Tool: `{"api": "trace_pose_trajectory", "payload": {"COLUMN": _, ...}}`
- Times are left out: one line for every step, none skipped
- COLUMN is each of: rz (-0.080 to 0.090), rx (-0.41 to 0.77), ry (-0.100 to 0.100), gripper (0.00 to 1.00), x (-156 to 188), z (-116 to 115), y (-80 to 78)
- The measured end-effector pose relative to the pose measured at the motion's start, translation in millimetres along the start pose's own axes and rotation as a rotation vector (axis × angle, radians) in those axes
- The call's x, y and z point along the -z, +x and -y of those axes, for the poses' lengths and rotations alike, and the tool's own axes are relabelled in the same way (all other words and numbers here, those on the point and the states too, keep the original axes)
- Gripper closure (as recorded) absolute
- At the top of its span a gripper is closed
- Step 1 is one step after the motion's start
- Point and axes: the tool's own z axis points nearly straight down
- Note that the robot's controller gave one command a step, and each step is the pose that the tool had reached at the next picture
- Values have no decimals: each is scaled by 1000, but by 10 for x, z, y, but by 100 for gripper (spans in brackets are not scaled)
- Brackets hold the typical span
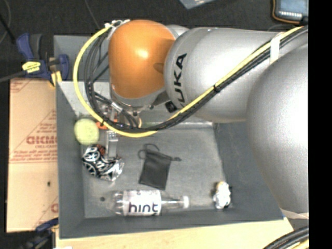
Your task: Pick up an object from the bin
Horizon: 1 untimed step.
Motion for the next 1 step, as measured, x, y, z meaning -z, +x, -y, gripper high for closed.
{"api": "trace_pose_trajectory", "payload": {"rz": 8, "rx": -5, "ry": -2, "gripper": 0, "x": 52, "z": 11, "y": -18}}
